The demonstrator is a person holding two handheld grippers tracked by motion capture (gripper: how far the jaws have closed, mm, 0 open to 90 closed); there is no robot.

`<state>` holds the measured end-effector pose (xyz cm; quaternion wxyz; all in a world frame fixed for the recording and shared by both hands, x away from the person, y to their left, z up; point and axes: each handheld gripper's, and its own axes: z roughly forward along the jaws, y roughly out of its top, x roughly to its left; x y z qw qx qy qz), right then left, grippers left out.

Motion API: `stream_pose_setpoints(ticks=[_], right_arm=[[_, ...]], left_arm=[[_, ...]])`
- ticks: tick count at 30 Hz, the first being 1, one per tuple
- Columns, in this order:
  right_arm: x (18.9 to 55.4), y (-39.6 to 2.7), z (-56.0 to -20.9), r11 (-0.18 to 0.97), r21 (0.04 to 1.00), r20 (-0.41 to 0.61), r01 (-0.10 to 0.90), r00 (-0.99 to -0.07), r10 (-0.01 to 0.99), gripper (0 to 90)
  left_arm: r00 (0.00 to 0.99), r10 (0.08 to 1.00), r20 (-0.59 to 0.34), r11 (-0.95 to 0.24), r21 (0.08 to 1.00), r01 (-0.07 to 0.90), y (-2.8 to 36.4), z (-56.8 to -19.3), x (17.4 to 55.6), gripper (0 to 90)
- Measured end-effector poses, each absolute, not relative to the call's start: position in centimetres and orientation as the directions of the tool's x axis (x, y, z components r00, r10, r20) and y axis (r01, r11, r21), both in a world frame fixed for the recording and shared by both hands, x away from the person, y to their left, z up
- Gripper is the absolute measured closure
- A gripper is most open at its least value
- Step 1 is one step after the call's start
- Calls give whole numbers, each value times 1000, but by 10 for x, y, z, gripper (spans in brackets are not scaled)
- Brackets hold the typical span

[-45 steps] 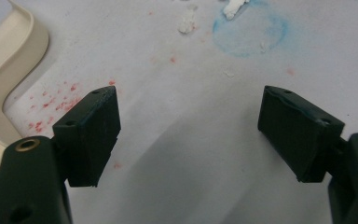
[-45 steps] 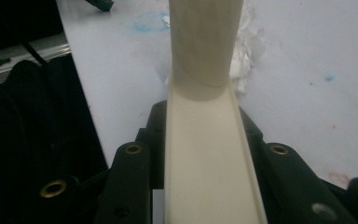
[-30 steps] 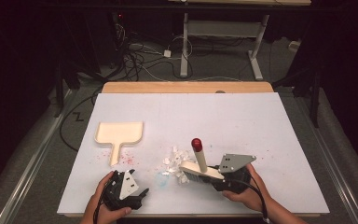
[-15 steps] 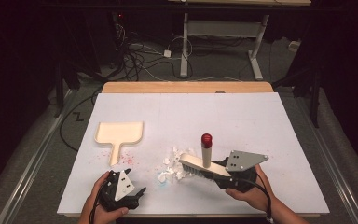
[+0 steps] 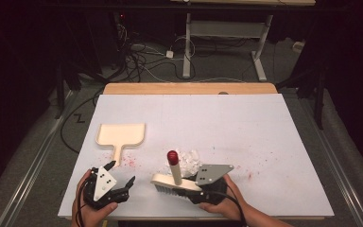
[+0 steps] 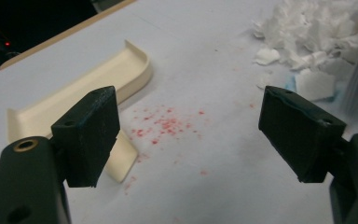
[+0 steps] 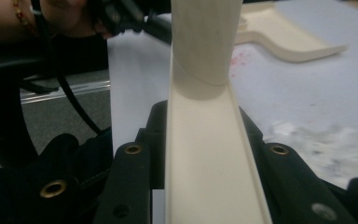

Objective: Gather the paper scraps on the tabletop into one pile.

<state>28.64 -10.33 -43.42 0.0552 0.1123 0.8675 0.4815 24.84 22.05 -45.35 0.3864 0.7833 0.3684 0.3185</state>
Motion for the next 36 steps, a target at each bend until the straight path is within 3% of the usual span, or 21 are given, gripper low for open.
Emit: stream_pose_setpoints(ticks=[7,21,27,36], right_arm=[[299,-85,-446,526,841,-14,129,-966,260,677],[335,-105,-442,511,845,-72,160,-912,404,677],[332,-119,-423,441,881,-30,172,-910,413,677],[315,-172,-378,410,905,-103,118,-872,479,677]], left_arm=[[534,821,203,-425,842,334,222,-455,248,198],[606,754,252,-525,786,327,202,-466,251,198],[625,732,272,-559,764,322,195,-469,252,198],[632,727,270,-564,759,325,196,-469,251,198]])
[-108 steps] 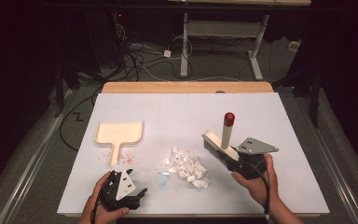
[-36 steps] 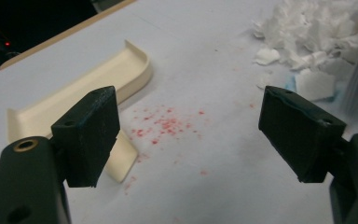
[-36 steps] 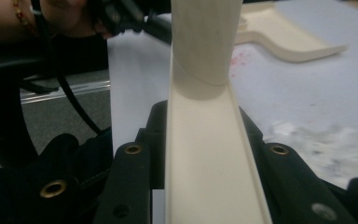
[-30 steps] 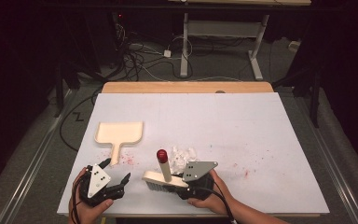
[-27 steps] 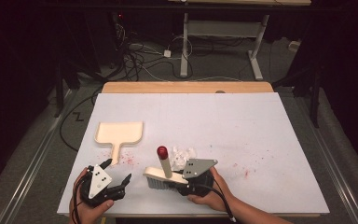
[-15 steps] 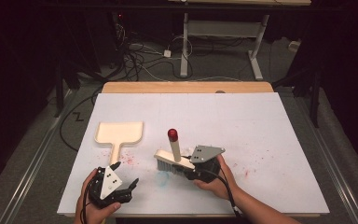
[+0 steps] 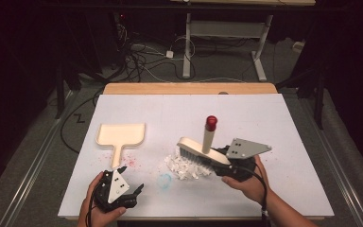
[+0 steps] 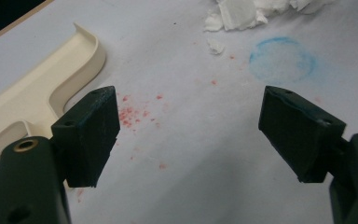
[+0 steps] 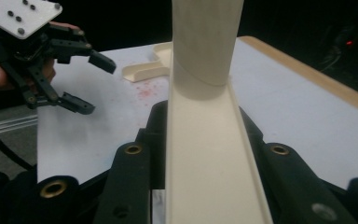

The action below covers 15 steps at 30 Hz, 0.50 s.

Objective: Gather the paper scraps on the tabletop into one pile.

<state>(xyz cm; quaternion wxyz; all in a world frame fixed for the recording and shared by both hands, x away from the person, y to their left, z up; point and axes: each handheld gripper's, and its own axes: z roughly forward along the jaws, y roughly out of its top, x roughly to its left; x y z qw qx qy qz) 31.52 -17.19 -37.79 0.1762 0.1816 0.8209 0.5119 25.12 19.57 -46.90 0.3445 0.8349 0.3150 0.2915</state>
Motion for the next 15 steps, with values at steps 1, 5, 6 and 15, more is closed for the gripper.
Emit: stream_pose_setpoints(ticks=[1,5,6,15], right_arm=[[315,-172,-378,410,905,-103,118,-872,479,677],[312,-201,-377,431,891,-112,141,-853,510,677],[312,-209,-379,444,885,-121,143,-848,516,676],[302,-256,-413,512,820,-89,258,-825,558,677]], left_arm=[[633,725,271,-567,757,326,195,-469,251,198],[638,720,272,-574,750,328,194,-470,252,198],[638,720,274,-576,749,328,194,-470,252,198],[651,709,271,-590,733,338,190,-471,252,199]])
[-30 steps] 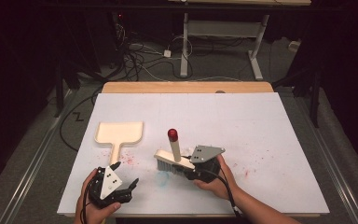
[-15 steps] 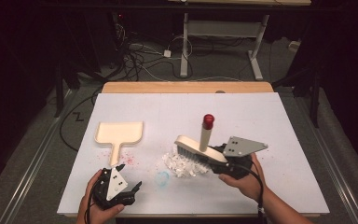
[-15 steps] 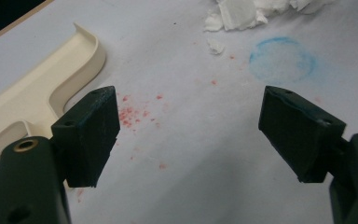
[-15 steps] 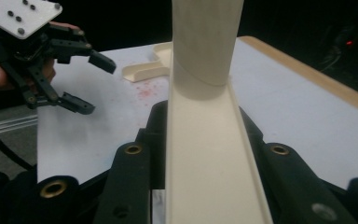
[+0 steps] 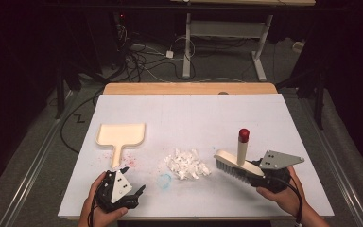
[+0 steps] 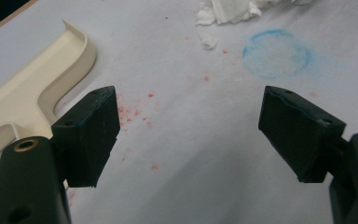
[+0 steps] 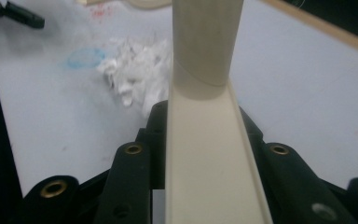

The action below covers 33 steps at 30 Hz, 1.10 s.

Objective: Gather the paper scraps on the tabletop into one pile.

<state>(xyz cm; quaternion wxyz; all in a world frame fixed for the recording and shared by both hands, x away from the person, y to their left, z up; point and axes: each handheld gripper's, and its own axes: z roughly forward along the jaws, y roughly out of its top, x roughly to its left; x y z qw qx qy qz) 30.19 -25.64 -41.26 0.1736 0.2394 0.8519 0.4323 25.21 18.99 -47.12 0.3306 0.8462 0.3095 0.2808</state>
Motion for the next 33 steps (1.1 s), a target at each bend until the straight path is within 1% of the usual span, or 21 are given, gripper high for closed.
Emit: stream_pose_setpoints(ticks=[2,6,11,13,15,21,25,33], right_arm=[[300,-255,-421,526,806,-78,271,-833,548,677],[303,-241,-428,536,805,-75,256,-851,519,677],[310,-214,-431,566,793,-91,223,-876,473,677],[314,-203,-431,568,796,-97,211,-881,464,677],[317,-194,-431,554,804,-81,216,-883,462,677],[325,-167,-431,556,810,-96,189,-891,444,676],[324,-170,-424,545,820,-103,174,-892,440,677],[306,-205,-401,500,848,-107,179,-864,492,676]], left_arm=[[656,705,271,-594,732,336,188,-471,253,200],[665,696,271,-603,724,335,186,-472,255,200],[671,691,271,-609,719,336,185,-473,255,200],[671,691,270,-608,719,338,186,-474,256,200],[671,691,269,-609,718,339,186,-474,255,200],[670,690,273,-612,714,340,187,-474,254,200],[666,695,270,-608,715,345,189,-474,253,200],[660,699,274,-606,717,344,189,-473,251,200]])
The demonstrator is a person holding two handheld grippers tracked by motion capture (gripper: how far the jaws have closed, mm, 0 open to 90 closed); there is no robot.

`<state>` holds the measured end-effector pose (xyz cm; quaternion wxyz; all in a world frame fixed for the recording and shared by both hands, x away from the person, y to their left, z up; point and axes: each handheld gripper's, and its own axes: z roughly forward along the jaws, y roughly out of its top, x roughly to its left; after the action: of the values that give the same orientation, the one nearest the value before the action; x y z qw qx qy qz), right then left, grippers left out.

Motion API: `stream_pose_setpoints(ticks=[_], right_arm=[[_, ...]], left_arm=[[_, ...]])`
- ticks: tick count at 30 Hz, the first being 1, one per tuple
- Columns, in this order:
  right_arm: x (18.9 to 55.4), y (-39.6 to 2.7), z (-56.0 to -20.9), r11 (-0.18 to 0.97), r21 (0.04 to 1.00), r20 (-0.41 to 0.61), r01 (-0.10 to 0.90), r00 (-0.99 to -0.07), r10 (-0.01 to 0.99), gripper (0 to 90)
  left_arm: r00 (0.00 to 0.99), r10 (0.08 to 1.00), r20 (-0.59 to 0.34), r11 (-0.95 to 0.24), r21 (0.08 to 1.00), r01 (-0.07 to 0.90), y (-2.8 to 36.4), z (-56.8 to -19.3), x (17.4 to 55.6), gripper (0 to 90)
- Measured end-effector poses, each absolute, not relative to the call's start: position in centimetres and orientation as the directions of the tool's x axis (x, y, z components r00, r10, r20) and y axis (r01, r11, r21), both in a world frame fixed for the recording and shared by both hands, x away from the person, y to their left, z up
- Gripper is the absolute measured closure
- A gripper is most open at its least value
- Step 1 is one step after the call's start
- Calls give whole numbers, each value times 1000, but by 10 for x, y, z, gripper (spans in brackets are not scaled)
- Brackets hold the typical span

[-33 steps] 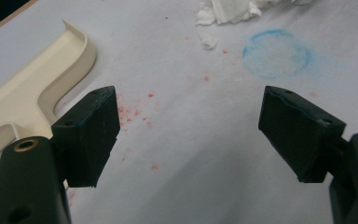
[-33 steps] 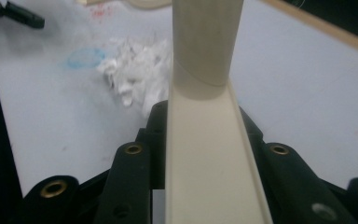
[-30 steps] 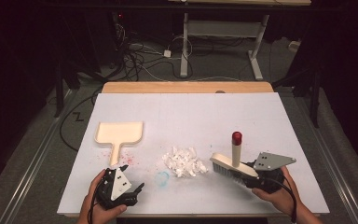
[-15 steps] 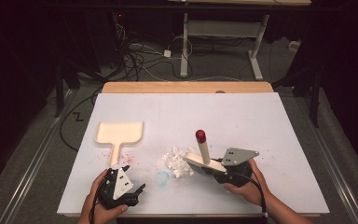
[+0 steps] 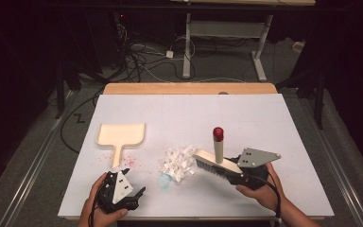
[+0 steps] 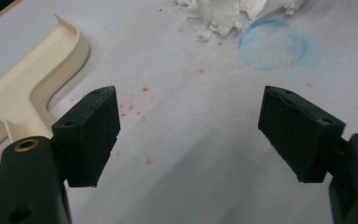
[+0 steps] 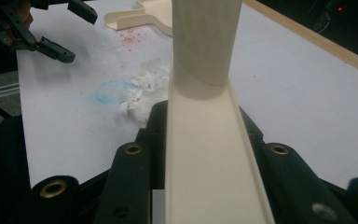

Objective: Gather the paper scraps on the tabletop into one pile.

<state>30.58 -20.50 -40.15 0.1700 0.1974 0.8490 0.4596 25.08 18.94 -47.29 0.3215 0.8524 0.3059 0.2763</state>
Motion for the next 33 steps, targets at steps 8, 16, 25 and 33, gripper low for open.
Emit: stream_pose_setpoints(ticks=[8,16,25,33], right_arm=[[322,-201,-402,466,874,-197,142,-772,604,676],[362,-169,-443,457,868,-227,192,-666,711,677],[358,-127,-458,421,882,-185,214,-664,725,676],[346,-111,-455,390,893,-129,223,-705,698,677]], left_arm=[[667,692,276,-615,709,344,184,-474,255,200],[670,692,267,-612,709,350,186,-475,255,200],[674,690,263,-613,708,350,186,-476,254,200],[679,685,264,-617,706,348,186,-476,254,201]])
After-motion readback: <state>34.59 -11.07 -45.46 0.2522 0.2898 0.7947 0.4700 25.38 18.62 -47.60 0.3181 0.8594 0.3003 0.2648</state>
